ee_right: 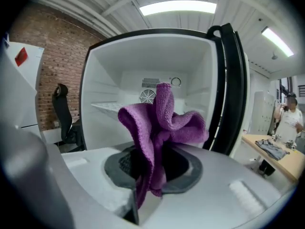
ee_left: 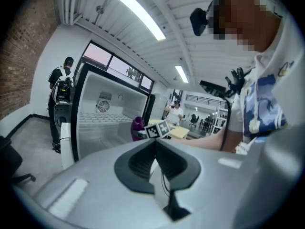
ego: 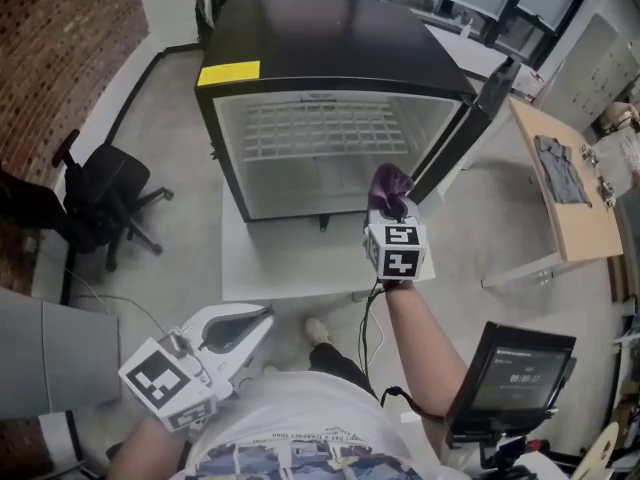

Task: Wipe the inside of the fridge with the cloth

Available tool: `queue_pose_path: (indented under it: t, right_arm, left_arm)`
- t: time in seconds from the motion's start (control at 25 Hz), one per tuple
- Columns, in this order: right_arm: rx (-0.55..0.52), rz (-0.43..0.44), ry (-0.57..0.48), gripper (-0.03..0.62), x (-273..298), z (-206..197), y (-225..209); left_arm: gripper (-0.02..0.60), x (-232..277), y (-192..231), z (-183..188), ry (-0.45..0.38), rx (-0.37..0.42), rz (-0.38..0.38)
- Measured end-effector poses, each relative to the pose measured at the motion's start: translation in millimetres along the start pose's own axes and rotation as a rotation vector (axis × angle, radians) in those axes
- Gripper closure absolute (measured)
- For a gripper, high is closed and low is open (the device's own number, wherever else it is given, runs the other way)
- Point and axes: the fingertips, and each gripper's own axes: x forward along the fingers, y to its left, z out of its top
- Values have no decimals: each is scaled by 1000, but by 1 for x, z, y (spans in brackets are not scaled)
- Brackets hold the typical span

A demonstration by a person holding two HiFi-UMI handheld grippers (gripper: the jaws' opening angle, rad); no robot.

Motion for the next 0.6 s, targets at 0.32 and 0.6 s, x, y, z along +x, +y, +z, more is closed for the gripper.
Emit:
queue_pose_path:
  t: [0.32,0.6]
  right_arm:
    - [91,-113,49,514,40,-33,-30]
    - [113,-126,67,514,80,-35,-36]
  left_arm:
    - [574,6,8,2,17,-14,48]
    - [573,9,22,5,21,-44,110]
